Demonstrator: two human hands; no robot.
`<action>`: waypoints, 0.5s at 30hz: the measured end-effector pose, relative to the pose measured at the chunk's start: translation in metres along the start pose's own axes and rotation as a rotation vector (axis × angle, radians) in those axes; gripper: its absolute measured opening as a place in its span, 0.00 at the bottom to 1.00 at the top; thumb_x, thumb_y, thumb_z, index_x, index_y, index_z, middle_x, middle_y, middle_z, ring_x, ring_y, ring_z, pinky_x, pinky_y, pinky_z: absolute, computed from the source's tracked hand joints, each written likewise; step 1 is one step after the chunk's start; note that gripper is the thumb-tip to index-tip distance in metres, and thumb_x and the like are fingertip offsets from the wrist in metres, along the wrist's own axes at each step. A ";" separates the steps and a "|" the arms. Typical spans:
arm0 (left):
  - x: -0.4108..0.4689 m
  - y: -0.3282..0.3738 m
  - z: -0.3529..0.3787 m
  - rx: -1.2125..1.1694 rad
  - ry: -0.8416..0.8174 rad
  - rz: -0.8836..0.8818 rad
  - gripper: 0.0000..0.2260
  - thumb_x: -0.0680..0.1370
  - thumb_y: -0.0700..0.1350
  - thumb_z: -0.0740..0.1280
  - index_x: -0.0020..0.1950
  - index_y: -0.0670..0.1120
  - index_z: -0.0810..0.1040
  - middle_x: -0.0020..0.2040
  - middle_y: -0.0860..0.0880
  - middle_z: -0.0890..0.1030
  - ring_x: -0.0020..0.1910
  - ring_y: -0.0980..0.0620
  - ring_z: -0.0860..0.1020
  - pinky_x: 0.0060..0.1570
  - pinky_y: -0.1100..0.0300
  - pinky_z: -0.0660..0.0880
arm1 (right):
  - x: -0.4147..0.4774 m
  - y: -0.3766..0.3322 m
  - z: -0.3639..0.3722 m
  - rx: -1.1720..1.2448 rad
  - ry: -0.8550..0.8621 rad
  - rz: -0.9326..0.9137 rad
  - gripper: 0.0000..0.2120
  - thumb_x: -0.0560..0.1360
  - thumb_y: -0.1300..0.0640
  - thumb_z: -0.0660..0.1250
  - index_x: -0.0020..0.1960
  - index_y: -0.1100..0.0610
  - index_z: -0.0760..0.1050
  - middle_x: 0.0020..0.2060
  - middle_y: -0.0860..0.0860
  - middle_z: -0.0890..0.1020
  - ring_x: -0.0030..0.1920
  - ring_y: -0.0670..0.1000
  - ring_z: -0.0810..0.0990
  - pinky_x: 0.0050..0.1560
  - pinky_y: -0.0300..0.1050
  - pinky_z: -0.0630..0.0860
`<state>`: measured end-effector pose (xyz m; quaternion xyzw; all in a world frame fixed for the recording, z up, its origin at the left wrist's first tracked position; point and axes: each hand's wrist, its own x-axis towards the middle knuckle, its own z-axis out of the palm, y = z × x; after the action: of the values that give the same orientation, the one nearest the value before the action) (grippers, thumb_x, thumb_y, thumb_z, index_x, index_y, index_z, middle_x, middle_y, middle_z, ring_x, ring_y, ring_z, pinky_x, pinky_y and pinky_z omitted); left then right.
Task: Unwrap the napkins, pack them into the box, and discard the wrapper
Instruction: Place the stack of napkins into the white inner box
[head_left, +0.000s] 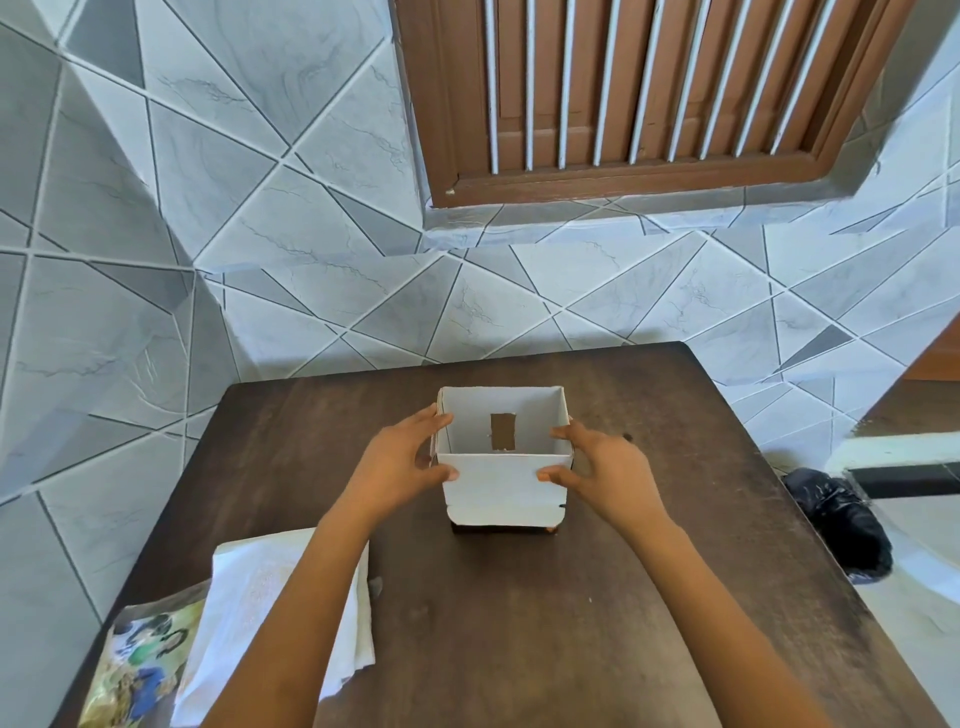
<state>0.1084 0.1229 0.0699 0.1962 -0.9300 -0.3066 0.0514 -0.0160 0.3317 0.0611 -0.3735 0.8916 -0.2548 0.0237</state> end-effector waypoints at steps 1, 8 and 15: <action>-0.002 0.000 0.003 -0.012 0.030 0.005 0.28 0.70 0.46 0.73 0.68 0.52 0.69 0.74 0.49 0.64 0.55 0.46 0.80 0.59 0.55 0.76 | -0.001 0.000 0.002 0.001 0.032 -0.009 0.25 0.71 0.45 0.68 0.64 0.54 0.72 0.62 0.52 0.78 0.53 0.55 0.80 0.47 0.46 0.76; -0.013 0.006 0.020 -0.068 0.189 -0.012 0.21 0.72 0.44 0.71 0.64 0.48 0.74 0.65 0.47 0.76 0.54 0.49 0.81 0.53 0.67 0.71 | -0.005 0.002 0.013 0.113 0.125 0.006 0.18 0.72 0.49 0.68 0.59 0.55 0.77 0.58 0.54 0.81 0.46 0.56 0.83 0.42 0.40 0.74; -0.026 0.010 0.035 -0.073 0.226 -0.095 0.26 0.75 0.49 0.67 0.71 0.54 0.64 0.65 0.48 0.76 0.60 0.48 0.78 0.64 0.51 0.72 | -0.001 0.007 0.021 -0.079 0.056 0.058 0.24 0.74 0.44 0.63 0.67 0.51 0.68 0.73 0.56 0.63 0.72 0.61 0.62 0.72 0.56 0.56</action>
<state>0.1210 0.1600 0.0481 0.2714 -0.8961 -0.3183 0.1484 -0.0145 0.3273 0.0390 -0.3407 0.9118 -0.2292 -0.0088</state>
